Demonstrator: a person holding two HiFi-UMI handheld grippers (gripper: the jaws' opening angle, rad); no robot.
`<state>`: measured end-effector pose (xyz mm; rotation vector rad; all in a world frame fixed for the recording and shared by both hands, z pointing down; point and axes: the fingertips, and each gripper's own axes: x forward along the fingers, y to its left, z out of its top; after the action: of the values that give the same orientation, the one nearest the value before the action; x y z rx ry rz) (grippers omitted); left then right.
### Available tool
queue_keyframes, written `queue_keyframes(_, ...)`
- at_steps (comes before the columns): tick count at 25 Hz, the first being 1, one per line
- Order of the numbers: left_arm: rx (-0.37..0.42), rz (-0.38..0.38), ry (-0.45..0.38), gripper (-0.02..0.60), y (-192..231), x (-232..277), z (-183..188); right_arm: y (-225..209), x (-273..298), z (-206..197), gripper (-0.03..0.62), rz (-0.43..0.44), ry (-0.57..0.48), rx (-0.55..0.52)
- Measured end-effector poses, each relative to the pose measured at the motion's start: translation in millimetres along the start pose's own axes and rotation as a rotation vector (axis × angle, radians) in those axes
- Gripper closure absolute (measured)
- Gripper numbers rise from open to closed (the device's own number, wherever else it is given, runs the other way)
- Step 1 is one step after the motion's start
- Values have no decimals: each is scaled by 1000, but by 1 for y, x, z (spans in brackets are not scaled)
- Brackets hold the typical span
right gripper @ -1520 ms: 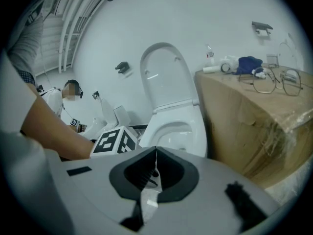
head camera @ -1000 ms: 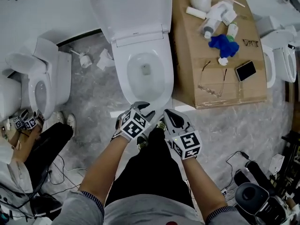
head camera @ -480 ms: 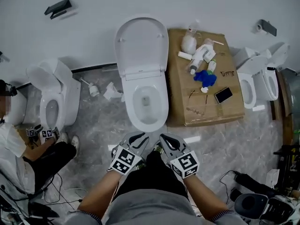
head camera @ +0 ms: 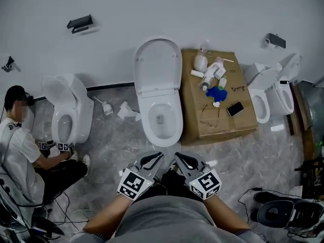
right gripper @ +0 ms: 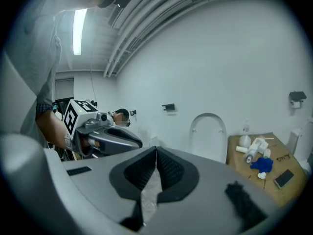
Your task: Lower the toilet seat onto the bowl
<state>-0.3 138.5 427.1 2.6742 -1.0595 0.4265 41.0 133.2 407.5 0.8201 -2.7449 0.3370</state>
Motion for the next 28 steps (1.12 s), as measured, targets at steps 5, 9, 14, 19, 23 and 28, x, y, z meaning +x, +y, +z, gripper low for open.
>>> queue_keyframes(5,12,15,-72,571,-16,-26,36,17,-20,31,579,21,-37,-34)
queue_keyframes(9,4,45,-110,569,-30,-34,63,18,-36,58,579,52,-59,-67)
queue_keyframes(14,26,107,-167,569,-33,-32,93,8,-44,84,579,102,-83,-109)
queue_keyframes(19,25,158,-207,569,-38,-26,115,3,-55,108,579,140,-110,-149)
queue_keyframes(23,35,182,-227,569,-42,-24,124,2,-63,116,579,156,-124,-170)
queue_keyframes(28,37,211,-234,569,-46,-27,126,8,-68,115,579,170,-137,-168)
